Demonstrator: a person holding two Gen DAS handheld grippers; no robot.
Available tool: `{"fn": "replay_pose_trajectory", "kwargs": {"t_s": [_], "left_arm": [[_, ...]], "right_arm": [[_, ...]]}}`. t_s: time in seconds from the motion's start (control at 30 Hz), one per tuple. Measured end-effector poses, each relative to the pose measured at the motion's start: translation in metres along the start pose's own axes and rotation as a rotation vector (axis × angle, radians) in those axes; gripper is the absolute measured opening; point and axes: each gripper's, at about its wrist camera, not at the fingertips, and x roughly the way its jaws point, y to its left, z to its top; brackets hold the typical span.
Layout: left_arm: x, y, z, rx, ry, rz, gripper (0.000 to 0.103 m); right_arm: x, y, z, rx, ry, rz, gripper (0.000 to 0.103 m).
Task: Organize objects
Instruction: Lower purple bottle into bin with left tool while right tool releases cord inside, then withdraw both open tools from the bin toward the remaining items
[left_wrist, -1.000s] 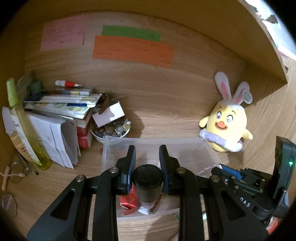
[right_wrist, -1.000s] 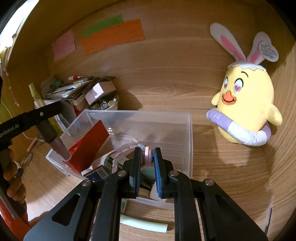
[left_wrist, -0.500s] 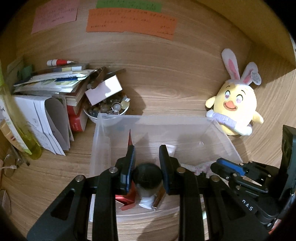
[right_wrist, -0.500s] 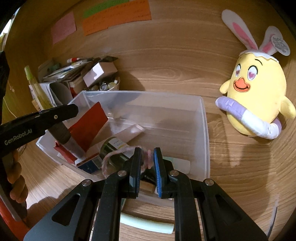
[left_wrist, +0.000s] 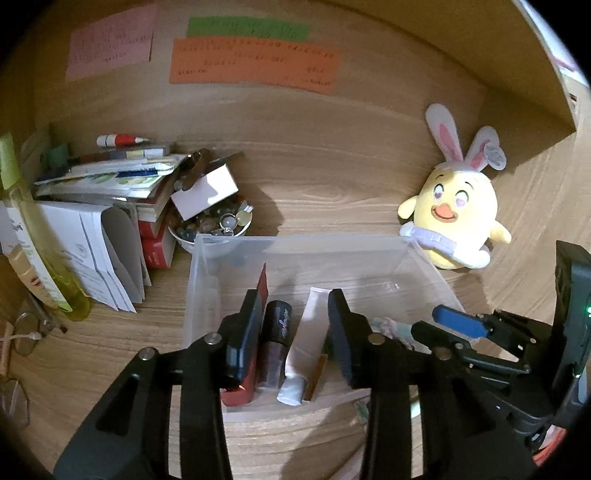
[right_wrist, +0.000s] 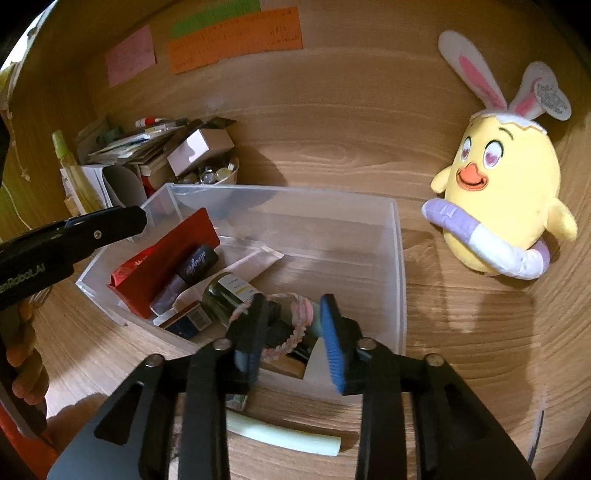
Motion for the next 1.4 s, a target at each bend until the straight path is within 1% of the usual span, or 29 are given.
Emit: {"fn": "replay_pose_trajectory", "kwargs": {"t_s": [0.03, 0.07, 0.1, 0.13, 0.17, 0.2, 0.23, 0.37, 0.43, 0.5, 0.6, 0.77, 0.97, 1.23, 1.4], "left_arm": [[-0.003, -0.001, -0.001, 0.004, -0.005, 0.002, 0.043], [-0.005, -0.001, -0.001, 0.007, -0.011, 0.004, 0.049], [-0.008, -0.001, -0.002, 0.01, -0.017, 0.009, 0.056], [-0.011, -0.001, -0.004, 0.011, -0.023, 0.015, 0.059], [-0.015, -0.001, -0.005, 0.011, -0.03, 0.023, 0.065], [-0.017, -0.001, -0.007, 0.012, -0.034, 0.028, 0.068], [-0.019, 0.0, -0.008, 0.013, -0.035, 0.032, 0.069], [-0.024, 0.003, -0.015, 0.007, -0.023, 0.033, 0.073], [-0.027, 0.005, -0.018, 0.007, -0.016, 0.037, 0.074], [-0.031, 0.006, -0.022, 0.011, -0.009, 0.042, 0.074], [-0.035, 0.007, -0.03, 0.02, -0.001, 0.051, 0.077], [-0.04, 0.008, -0.045, 0.037, 0.023, 0.06, 0.078], [-0.04, 0.009, -0.067, 0.061, 0.072, 0.068, 0.078], [-0.024, 0.007, -0.096, 0.07, 0.171, 0.044, 0.078], [-0.011, 0.0, -0.106, 0.082, 0.222, 0.01, 0.078]], "right_arm": [[-0.002, 0.001, 0.0, -0.005, -0.005, -0.004, 0.035], [-0.005, 0.002, -0.001, -0.012, -0.01, -0.01, 0.036], [-0.007, 0.003, -0.001, -0.018, -0.014, -0.014, 0.04], [-0.01, 0.003, -0.002, -0.024, -0.018, -0.018, 0.045], [-0.013, 0.004, -0.003, -0.03, -0.025, -0.022, 0.048], [-0.016, 0.005, -0.004, -0.035, -0.031, -0.026, 0.052], [-0.018, 0.005, -0.005, -0.039, -0.034, -0.03, 0.055], [-0.026, 0.008, -0.009, -0.06, -0.038, -0.043, 0.057], [-0.03, 0.01, -0.012, -0.069, -0.039, -0.042, 0.065], [-0.035, 0.011, -0.015, -0.073, -0.046, -0.044, 0.068], [-0.04, 0.011, -0.02, -0.08, -0.043, -0.041, 0.068], [-0.044, 0.009, -0.031, -0.084, -0.022, -0.037, 0.068], [-0.036, 0.007, -0.049, -0.106, 0.032, -0.04, 0.069], [-0.011, 0.01, -0.068, -0.134, 0.13, 0.001, 0.069], [0.003, 0.016, -0.069, -0.162, 0.162, 0.018, 0.069]]}}
